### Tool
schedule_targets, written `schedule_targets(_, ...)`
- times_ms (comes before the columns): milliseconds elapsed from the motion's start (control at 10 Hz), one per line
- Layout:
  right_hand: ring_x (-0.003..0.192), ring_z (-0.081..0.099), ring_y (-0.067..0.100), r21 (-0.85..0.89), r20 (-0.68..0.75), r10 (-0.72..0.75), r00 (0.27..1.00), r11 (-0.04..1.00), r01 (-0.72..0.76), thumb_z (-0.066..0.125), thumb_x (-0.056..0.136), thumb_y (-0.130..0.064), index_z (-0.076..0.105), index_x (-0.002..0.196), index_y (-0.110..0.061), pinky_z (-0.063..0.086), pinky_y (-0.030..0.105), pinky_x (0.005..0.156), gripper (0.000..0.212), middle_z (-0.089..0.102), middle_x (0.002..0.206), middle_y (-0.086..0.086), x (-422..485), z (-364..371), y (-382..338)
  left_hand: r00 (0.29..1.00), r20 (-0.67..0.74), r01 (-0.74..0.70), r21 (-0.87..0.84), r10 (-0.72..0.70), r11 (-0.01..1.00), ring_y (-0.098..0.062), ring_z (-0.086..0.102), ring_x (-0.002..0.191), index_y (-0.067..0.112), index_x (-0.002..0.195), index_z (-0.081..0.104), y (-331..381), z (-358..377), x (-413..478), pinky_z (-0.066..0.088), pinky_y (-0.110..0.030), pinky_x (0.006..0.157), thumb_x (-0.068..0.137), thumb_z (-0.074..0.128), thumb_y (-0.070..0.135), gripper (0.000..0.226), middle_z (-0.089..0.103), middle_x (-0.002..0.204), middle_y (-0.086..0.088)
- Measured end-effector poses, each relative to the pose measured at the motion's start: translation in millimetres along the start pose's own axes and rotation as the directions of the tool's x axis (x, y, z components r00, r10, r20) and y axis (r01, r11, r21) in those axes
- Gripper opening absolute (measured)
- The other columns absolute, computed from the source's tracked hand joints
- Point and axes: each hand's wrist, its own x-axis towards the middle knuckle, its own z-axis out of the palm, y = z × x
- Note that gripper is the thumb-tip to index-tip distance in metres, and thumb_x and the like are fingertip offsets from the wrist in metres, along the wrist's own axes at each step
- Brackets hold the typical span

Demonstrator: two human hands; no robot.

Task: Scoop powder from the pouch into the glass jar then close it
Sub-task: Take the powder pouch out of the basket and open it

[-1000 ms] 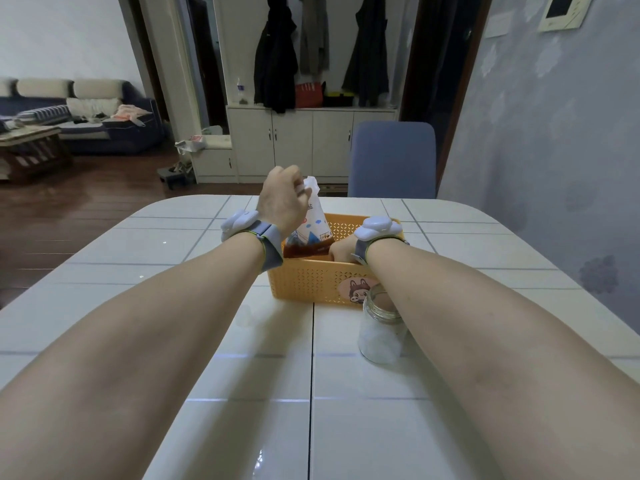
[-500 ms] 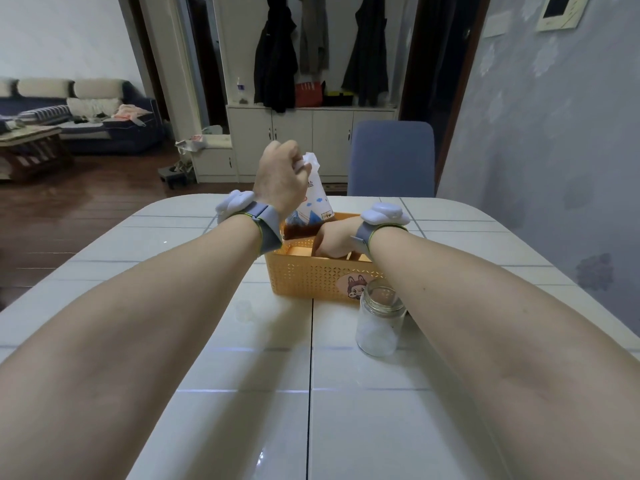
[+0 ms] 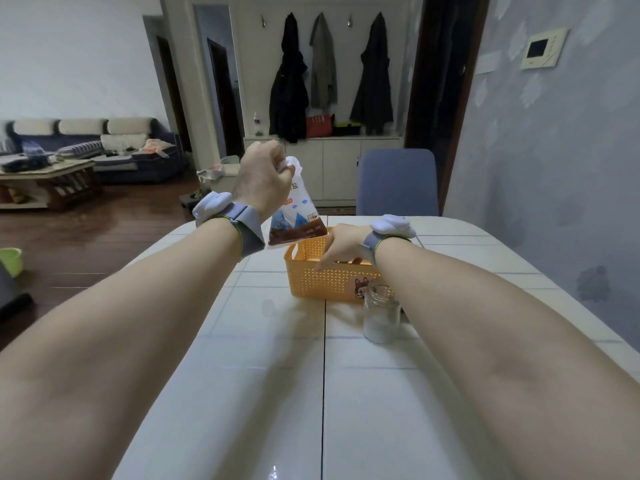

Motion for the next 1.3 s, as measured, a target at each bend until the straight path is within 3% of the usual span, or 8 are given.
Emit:
schedule_targets(100,0.090,0.063,0.018,0.104,-0.076,0.021,0.997,0.994,-0.013,0.082,0.077,-0.050,0.069,0.114,-0.009,0.047,0.026,0.066,0.057,0.069,0.100,0.003,-20.9,-6.0,-5.9,1.000,0.006,0.011,-0.006,-0.011,1.000,-0.025,0.056,0.087,0.011,0.084,0.055,3.1,-17.0,-14.5,0.057,-0.046,0.082,0.094,0.064,0.019,0.016,0.052,0.092,-0.005)
schedule_targets(300,0.110,0.061,0.024,0.452,-0.025,-0.072,0.997,0.889,0.075,0.092,0.069,-0.027,0.044,0.149,-0.017,0.055,0.038,0.093,0.094,0.062,0.128,0.007,-52.7,-16.0,-23.3,0.999,0.039,0.013,0.004,-0.013,1.000,-0.025,0.054,0.083,0.017,0.077,0.050,13.1,-33.7,-44.1,0.056,-0.043,0.078,0.093,0.065,0.019,0.022,0.052,0.088,-0.006)
schedule_targets(400,0.097,0.069,0.024,0.533,-0.017,-0.093,0.996,0.842,0.087,0.090,0.073,-0.028,0.039,0.150,-0.019,0.058,0.035,0.073,0.093,0.067,0.121,0.009,-65.7,-9.1,-32.5,0.997,0.073,0.028,0.011,-0.029,1.000,-0.029,0.054,0.084,0.018,0.070,0.044,14.1,-37.3,-67.2,0.053,-0.049,0.078,0.091,0.066,0.017,0.030,0.057,0.087,-0.012)
schedule_targets(500,0.088,0.068,0.022,0.454,-0.027,-0.065,0.998,0.888,0.070,0.089,0.074,-0.029,0.042,0.146,-0.020,0.061,0.035,0.073,0.086,0.069,0.115,0.008,-72.7,2.1,-36.2,0.990,0.128,0.050,0.004,-0.050,0.999,-0.031,0.055,0.084,0.016,0.069,0.044,13.1,-36.5,-81.7,0.053,-0.046,0.075,0.090,0.069,0.017,0.033,0.059,0.088,-0.015)
schedule_targets(700,0.089,0.073,0.026,0.414,0.036,-0.032,0.999,0.910,0.014,0.083,0.081,-0.021,0.060,0.123,-0.015,0.062,0.043,0.085,0.048,0.072,0.107,0.008,-74.4,23.3,-38.9,0.984,0.149,0.098,0.020,-0.100,0.995,-0.025,0.050,0.081,0.021,0.066,0.040,-5.2,-37.9,-100.6,0.029,-0.021,0.059,0.092,0.070,0.017,0.041,0.056,0.087,-0.012)
schedule_targets(1000,0.072,0.063,0.030,0.178,0.068,0.013,0.998,0.984,-0.025,0.064,0.092,-0.008,0.066,0.106,0.007,0.054,0.034,0.060,0.021,0.065,0.091,0.016,-46.1,82.5,-59.1,0.972,0.106,0.196,0.119,-0.209,0.973,-0.023,0.047,0.079,0.022,0.065,0.039,-41.8,-43.0,-101.6,0.033,-0.030,0.068,0.094,0.068,0.017,0.041,0.047,0.083,-0.004)
schedule_targets(1200,0.086,0.050,0.030,0.058,0.012,0.041,0.999,0.997,-0.042,0.066,0.091,-0.012,0.055,0.094,-0.005,0.044,0.039,0.078,0.013,0.054,0.094,0.016,-28.3,115.1,-58.8,0.958,0.117,0.248,0.127,-0.263,0.960,-0.026,0.050,0.080,0.020,0.067,0.045,-70.4,-40.4,-101.7,0.037,-0.030,0.068,0.092,0.069,0.018,0.035,0.050,0.087,-0.006)
schedule_targets(1300,0.086,0.049,0.031,0.087,0.001,0.073,0.997,0.994,-0.072,0.062,0.092,-0.012,0.063,0.107,-0.002,0.046,0.043,0.080,0.018,0.053,0.094,0.015,-18.9,124.2,-57.7,0.953,0.116,0.264,0.128,-0.279,0.956,-0.026,0.051,0.082,0.021,0.067,0.045,-74.7,-37.8,-101.5,0.040,-0.032,0.070,0.093,0.068,0.020,0.035,0.051,0.088,-0.007)
